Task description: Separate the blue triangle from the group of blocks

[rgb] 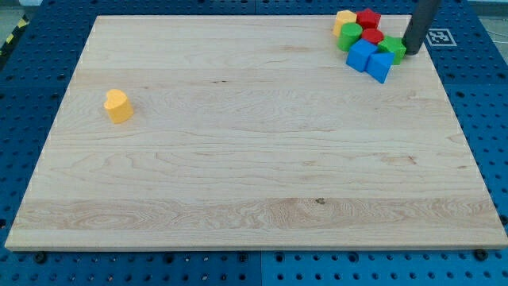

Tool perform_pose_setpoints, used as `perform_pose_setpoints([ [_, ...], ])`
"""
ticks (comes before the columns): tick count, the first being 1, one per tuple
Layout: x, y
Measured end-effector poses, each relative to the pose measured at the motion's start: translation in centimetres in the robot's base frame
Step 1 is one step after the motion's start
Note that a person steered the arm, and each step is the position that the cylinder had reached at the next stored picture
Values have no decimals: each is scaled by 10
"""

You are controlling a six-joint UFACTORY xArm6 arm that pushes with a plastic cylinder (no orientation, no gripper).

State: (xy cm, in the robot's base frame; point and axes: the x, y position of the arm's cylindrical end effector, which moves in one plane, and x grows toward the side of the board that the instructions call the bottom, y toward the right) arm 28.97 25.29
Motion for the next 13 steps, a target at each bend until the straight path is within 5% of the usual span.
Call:
perform_pose_setpoints([
  [5,58,-35],
  [8,30,-37],
  [11,45,-80],
  [13,70,-44],
])
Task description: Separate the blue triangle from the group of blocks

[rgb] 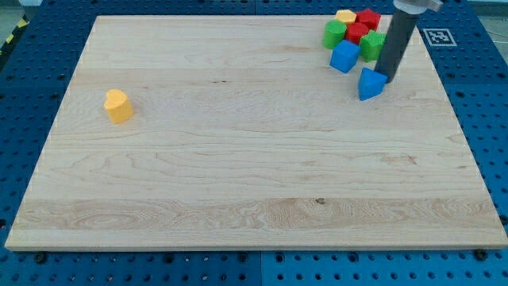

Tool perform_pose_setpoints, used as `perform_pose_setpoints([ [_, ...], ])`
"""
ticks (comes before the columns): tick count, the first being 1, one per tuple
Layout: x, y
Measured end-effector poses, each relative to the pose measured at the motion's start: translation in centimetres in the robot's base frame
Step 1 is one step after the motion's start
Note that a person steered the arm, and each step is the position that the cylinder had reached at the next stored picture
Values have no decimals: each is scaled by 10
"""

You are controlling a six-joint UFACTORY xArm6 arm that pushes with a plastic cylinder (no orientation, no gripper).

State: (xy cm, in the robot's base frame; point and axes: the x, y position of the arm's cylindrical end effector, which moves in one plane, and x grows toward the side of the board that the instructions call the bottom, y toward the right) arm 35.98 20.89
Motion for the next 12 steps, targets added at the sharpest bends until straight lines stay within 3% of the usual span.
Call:
perform_pose_setpoints([
  [2,29,6],
  [7,51,-4],
  [8,22,-4],
  [11,20,-17],
  [12,15,26],
])
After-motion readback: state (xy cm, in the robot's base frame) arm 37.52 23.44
